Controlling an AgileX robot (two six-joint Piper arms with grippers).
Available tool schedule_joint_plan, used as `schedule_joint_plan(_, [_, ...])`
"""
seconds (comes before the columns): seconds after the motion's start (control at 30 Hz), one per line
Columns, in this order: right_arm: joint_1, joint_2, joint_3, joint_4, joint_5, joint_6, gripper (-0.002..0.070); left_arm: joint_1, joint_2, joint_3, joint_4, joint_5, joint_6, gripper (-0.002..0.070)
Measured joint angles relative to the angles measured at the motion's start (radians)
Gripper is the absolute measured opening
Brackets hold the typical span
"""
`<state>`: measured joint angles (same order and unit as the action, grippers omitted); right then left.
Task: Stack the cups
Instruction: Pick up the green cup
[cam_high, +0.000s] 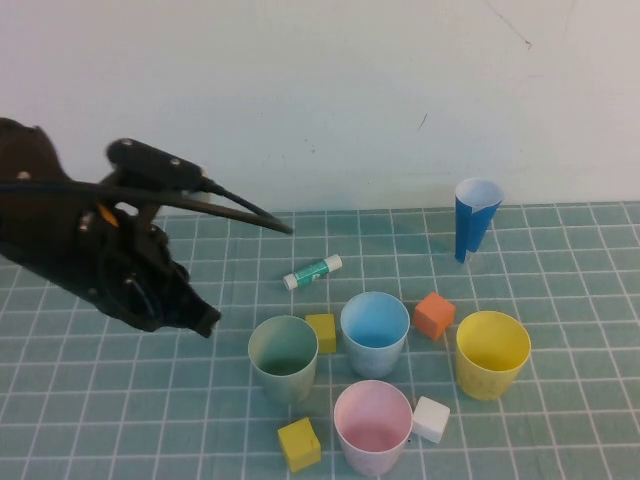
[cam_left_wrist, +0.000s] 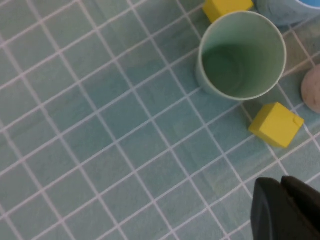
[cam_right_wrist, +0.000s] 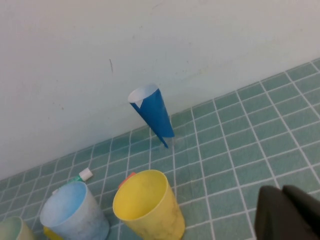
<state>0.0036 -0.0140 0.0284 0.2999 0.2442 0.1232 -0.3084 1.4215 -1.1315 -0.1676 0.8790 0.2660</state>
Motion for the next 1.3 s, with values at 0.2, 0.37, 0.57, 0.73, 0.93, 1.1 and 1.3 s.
schedule_joint_plan(0.2, [0.0,0.0,0.0,0.022,0.001,-0.011,-0.0003,-0.053,0.133,-0.036,0.01,-0.046,-0.012,-0.0003])
schedule_joint_plan(0.37, [0.0,0.0,0.0,0.024,0.003,-0.013,-0.0003,-0.053,0.234,-0.106,0.025,-0.046,-0.038,-0.0003])
schedule_joint_plan(0.57, [0.0,0.0,0.0,0.024,0.009,-0.013,-0.0003,-0.053,0.366,-0.258,0.034,0.023,-0.06,0.0024])
schedule_joint_plan(0.73, [0.0,0.0,0.0,0.026,0.014,-0.013,-0.0003,-0.053,0.497,-0.392,0.036,0.116,-0.085,0.0239])
schedule_joint_plan(0.93, [0.0,0.0,0.0,0.026,0.017,-0.013,-0.0003,-0.053,0.621,-0.479,0.037,0.138,-0.179,0.0533])
schedule_joint_plan(1.1, [0.0,0.0,0.0,0.026,0.019,-0.013,-0.0003,-0.053,0.677,-0.484,0.022,0.14,-0.192,0.0516])
schedule_joint_plan(1.3, [0.0,0.0,0.0,0.026,0.021,-0.018,-0.0003,-0.053,0.72,-0.484,-0.001,0.14,-0.189,0.035])
